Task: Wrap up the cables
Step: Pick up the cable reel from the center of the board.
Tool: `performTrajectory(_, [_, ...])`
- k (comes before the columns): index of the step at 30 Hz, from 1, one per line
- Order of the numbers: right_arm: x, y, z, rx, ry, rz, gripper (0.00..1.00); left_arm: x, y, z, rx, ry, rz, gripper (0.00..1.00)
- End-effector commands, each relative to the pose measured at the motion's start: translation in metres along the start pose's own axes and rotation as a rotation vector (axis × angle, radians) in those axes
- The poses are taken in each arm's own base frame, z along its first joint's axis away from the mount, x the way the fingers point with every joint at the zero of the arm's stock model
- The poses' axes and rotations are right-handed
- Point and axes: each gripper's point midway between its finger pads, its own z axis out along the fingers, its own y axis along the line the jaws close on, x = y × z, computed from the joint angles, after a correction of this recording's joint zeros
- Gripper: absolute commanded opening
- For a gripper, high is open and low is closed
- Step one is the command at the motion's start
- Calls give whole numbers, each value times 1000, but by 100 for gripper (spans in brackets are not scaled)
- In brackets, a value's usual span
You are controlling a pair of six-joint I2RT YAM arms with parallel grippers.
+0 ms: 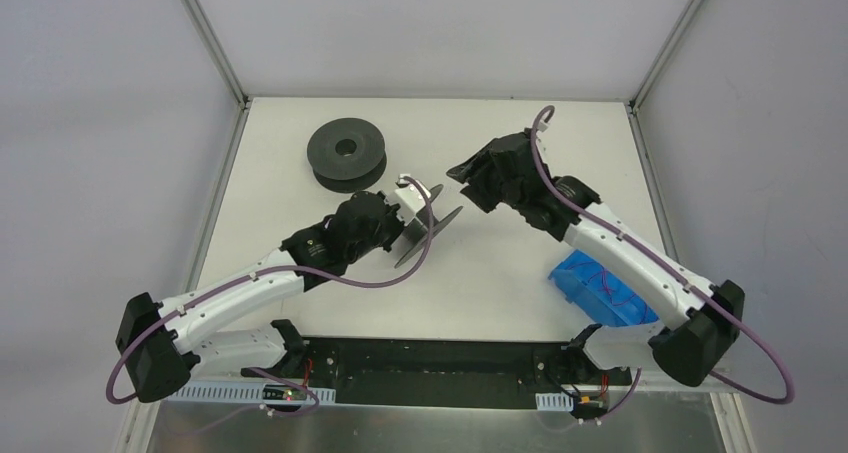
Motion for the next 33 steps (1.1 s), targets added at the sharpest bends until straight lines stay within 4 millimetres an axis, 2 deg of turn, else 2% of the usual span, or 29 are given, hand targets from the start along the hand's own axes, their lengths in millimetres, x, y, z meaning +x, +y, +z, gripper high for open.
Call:
performTrajectory(1, [-34, 5, -38, -80, -148, -138, 54, -14, 21, -4, -105, 46, -99, 0])
performTrajectory(4, [-59, -25, -53, 5, -258, -180, 54, -15, 29, -11, -145, 98, -181, 0])
performTrajectory(10, [-105, -102, -91, 236, -408, -162, 54, -14, 53, -19, -164, 126, -421, 0])
performTrajectory(12, [-113, -137, -104, 350, -419, -132, 53, -11, 55, -17, -144, 137, -480, 0])
performTrajectory(15, [-121, -181, -121, 485, -437, -79, 51, -5, 59, -16, -167, 154, -472, 0])
performTrajectory(17, [-120, -208, -131, 564, -427, -42, 49, 0, 62, -18, -191, 168, -467, 0])
performTrajectory(21, [-113, -247, -143, 696, -396, 9, 47, 3, 69, -25, -234, 166, -459, 0])
performTrajectory(25, [-100, -282, -141, 822, -336, 98, 48, 3, 74, -29, -253, 156, -449, 0])
performTrajectory(28, [-99, -301, -143, 902, -341, 138, 48, 2, 72, -31, -242, 150, -445, 0])
performTrajectory(33, [-103, -321, -135, 959, -346, 168, 47, 1, 75, -34, -251, 143, -436, 0])
